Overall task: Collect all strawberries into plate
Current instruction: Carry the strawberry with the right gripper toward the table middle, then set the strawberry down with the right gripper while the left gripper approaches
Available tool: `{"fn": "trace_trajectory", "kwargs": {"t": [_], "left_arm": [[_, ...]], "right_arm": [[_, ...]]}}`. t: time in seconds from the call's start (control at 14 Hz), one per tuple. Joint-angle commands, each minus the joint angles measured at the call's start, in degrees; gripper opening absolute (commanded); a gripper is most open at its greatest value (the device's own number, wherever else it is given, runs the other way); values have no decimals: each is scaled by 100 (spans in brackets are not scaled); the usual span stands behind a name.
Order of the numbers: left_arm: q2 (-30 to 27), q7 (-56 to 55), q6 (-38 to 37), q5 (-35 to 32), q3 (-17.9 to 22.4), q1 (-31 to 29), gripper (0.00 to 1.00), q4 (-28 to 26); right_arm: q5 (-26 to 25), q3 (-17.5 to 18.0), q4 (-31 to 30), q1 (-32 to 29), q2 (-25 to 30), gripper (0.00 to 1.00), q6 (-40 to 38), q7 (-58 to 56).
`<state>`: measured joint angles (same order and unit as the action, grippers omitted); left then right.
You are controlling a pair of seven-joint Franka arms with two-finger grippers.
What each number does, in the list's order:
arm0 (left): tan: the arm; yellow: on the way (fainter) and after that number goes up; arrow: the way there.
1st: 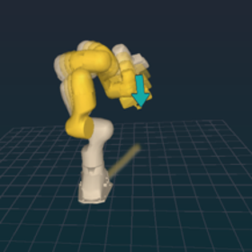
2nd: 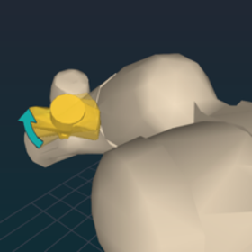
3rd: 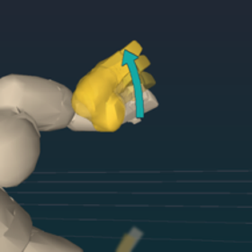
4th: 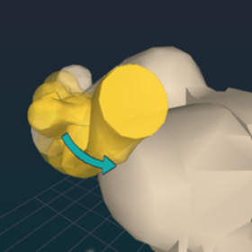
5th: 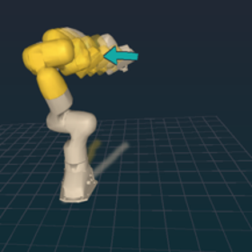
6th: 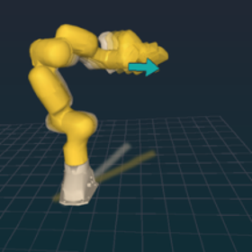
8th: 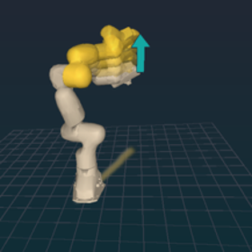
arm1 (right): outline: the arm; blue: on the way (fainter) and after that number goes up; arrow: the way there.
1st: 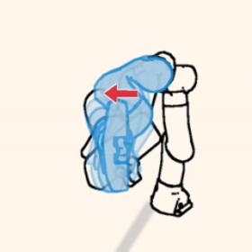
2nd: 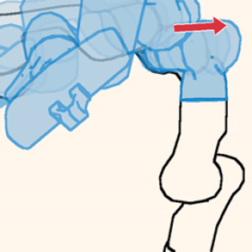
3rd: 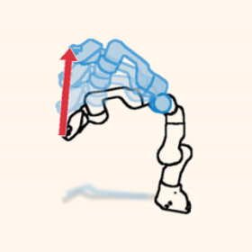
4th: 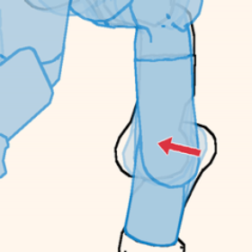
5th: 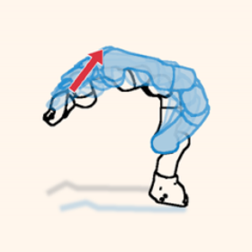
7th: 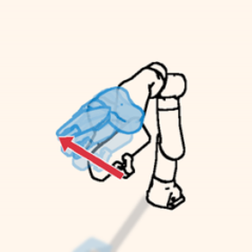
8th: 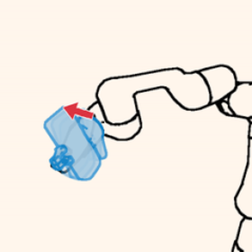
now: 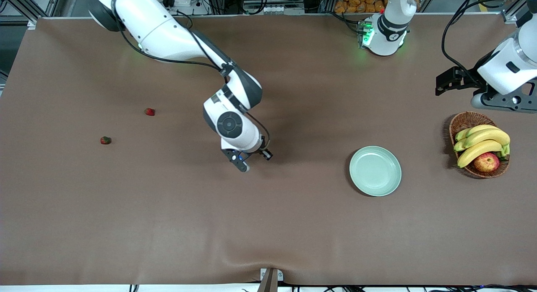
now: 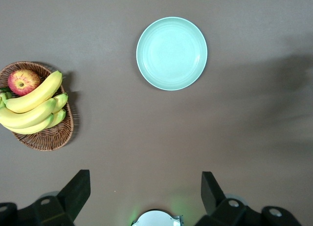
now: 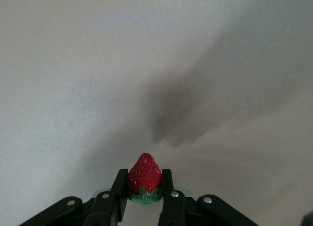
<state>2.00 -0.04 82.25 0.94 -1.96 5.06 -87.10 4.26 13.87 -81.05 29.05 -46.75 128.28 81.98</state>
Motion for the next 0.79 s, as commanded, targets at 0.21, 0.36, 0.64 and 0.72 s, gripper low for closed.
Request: {"fn": "trace_trajectory", "kwargs": {"t": [0.21,0.36,0.64,0.72], "left_arm": [[55,-13,72,47,-6,21,100,26],[108,-5,81,38,-32,65,100,17],[379,-13,168,38,-181,144,100,17],[476,-22,221,47,-217,188,100,17]], "right_arm": [[-74,-165,-183,198,-18,14,153,214],[-162,-174,-236,198,-27,21,206,205],[-171,-174,-210,128,-27,100,144,231],[-180,-174,-193,136,-10,100,127,231]]}}
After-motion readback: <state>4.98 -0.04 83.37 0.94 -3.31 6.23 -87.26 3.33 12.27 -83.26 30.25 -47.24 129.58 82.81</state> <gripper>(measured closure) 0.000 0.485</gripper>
